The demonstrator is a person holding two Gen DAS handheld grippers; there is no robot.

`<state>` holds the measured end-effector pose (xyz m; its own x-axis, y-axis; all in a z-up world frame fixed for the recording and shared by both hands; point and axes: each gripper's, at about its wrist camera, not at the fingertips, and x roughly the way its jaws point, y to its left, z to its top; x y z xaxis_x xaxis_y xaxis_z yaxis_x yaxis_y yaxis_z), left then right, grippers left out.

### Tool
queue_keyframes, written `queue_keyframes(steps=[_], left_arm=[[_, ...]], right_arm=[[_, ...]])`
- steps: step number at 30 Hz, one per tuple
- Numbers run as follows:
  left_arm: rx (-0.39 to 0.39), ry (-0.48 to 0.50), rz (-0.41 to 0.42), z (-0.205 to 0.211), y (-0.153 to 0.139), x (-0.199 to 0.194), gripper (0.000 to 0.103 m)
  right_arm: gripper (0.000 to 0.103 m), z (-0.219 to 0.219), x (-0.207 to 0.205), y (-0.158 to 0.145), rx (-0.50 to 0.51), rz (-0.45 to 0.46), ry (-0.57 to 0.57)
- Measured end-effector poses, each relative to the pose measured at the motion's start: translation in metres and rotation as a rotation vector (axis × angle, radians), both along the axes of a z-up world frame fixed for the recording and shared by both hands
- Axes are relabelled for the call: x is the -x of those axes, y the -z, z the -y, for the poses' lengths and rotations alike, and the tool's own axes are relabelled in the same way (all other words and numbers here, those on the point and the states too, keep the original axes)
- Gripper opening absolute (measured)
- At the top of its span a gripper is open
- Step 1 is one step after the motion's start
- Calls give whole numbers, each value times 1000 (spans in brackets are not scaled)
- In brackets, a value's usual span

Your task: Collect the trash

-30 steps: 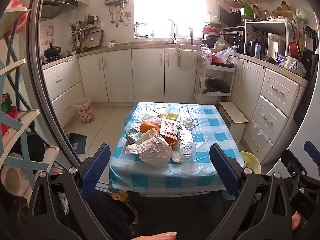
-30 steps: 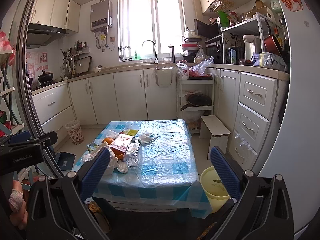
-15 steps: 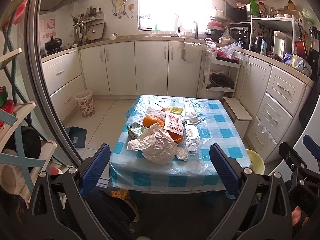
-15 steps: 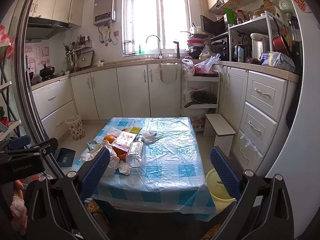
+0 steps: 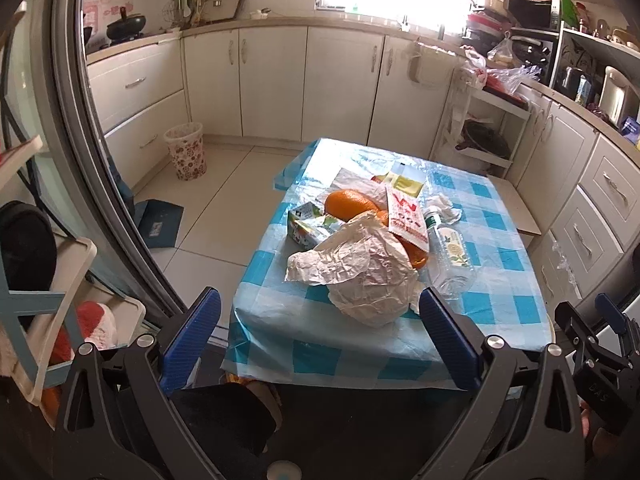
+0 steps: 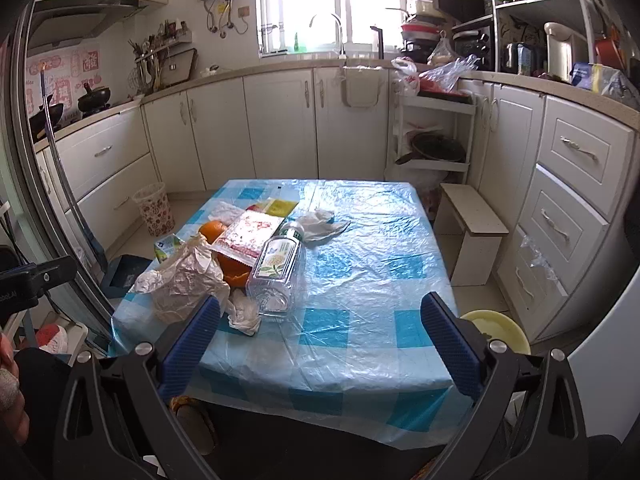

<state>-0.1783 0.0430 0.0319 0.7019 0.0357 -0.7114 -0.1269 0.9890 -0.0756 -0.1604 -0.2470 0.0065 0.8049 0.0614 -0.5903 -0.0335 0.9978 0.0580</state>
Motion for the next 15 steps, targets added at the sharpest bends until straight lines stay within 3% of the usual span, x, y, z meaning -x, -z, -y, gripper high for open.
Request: queue_keyframes(steps=[8, 12, 15], left_arm=[[109, -32, -148, -15, 63, -58, 95], [216, -8, -164, -11, 83, -79, 95], [200, -5, -163, 1, 93, -97, 95]], right_arm=[[97, -18, -50, 30, 20, -85, -61], [97, -23, -68, 41, 24, -109, -76], [97, -25, -84, 53, 17, -138, -73]])
